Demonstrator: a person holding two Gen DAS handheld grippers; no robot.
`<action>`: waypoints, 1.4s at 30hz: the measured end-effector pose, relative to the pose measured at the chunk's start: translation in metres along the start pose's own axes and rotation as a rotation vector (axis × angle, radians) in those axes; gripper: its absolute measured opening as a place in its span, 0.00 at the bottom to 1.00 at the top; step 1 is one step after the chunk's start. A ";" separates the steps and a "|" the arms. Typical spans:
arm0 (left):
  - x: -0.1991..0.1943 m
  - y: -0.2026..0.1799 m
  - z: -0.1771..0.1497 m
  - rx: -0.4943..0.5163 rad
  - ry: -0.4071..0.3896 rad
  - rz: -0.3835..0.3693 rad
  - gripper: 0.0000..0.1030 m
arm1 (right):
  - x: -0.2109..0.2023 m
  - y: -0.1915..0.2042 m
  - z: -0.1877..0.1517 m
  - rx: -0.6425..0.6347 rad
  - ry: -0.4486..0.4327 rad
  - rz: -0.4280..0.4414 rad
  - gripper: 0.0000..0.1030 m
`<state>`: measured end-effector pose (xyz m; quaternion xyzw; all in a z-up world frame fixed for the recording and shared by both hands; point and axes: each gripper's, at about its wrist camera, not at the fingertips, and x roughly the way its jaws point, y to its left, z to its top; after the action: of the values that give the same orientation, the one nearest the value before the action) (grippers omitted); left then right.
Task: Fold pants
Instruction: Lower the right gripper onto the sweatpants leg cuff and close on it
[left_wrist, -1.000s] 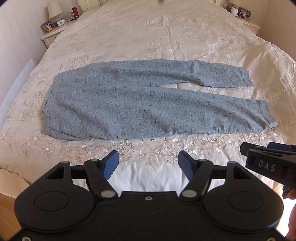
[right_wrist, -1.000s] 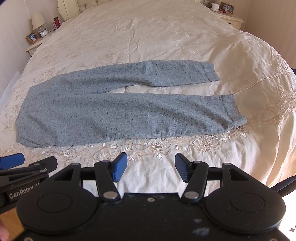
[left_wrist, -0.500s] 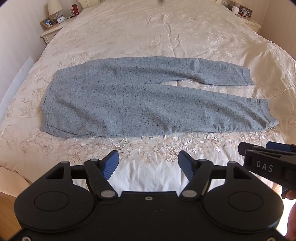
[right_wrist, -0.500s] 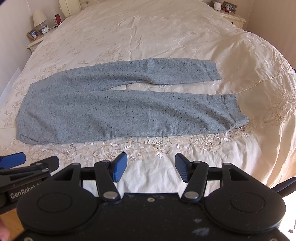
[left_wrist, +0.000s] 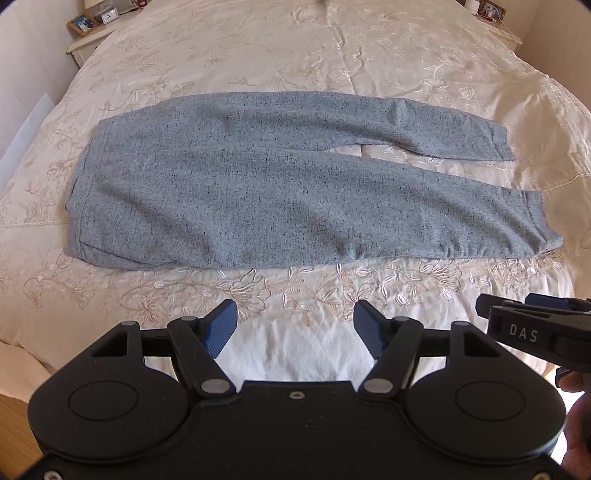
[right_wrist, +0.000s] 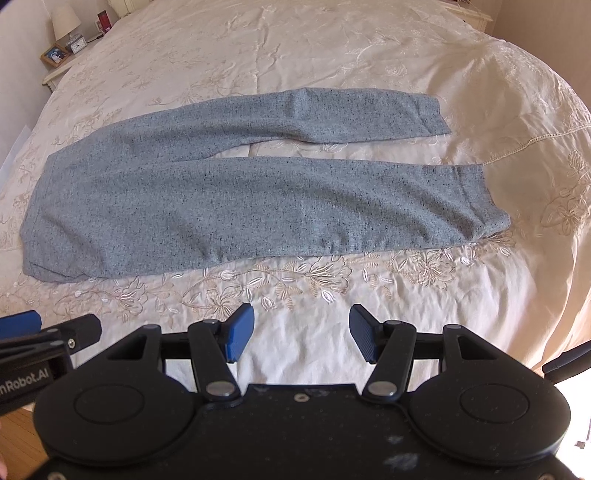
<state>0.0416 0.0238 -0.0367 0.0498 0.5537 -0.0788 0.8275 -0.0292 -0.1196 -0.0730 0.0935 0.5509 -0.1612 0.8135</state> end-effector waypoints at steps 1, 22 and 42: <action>0.004 0.000 0.004 0.006 -0.001 -0.004 0.68 | 0.005 -0.001 0.002 -0.002 0.013 -0.013 0.58; 0.075 -0.078 0.051 -0.040 0.101 0.028 0.64 | 0.100 -0.220 0.130 0.056 -0.066 -0.139 0.54; 0.113 -0.131 0.068 -0.069 0.174 0.081 0.64 | 0.202 -0.283 0.170 -0.093 0.020 0.018 0.14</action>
<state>0.1214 -0.1252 -0.1143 0.0504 0.6235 -0.0215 0.7799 0.0840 -0.4708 -0.1888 0.0624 0.5649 -0.1272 0.8129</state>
